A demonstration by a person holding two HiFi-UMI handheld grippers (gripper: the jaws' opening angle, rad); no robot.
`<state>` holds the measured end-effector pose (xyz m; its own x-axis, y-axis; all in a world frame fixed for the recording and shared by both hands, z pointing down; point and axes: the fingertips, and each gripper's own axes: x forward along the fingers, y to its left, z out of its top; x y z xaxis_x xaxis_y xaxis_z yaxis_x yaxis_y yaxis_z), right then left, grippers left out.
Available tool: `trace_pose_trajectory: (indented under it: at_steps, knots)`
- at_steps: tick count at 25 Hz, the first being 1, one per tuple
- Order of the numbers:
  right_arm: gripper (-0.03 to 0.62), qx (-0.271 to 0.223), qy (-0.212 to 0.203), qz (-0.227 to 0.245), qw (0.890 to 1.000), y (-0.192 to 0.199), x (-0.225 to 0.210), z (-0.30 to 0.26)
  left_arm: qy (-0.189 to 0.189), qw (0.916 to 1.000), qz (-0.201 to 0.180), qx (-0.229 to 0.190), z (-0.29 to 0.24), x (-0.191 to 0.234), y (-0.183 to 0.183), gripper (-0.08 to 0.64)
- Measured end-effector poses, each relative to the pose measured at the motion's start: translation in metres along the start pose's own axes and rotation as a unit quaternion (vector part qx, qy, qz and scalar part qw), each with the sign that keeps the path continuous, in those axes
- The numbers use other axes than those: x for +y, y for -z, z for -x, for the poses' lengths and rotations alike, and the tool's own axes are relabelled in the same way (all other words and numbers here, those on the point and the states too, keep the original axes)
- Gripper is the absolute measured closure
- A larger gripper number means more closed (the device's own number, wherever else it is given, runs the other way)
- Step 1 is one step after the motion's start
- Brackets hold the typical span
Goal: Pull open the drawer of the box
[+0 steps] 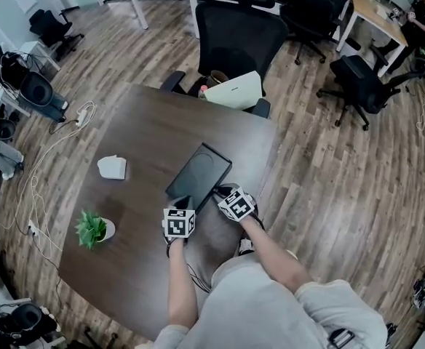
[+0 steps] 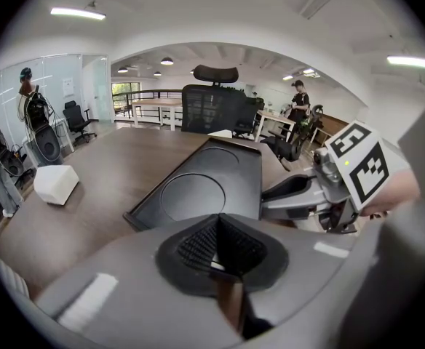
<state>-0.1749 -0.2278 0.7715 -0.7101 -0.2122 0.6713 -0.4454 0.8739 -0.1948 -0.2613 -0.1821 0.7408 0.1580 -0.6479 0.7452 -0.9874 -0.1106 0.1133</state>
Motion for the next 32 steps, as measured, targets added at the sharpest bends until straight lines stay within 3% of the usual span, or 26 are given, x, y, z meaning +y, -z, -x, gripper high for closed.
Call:
trace_pose_trajectory:
  at_steps: [32]
  knots:
    - [0.52,0.004,-0.007,0.007,1.0,0.01,0.003,0.009,-0.001,1.0,-0.003,-0.003,0.002,0.004,0.001,0.508]
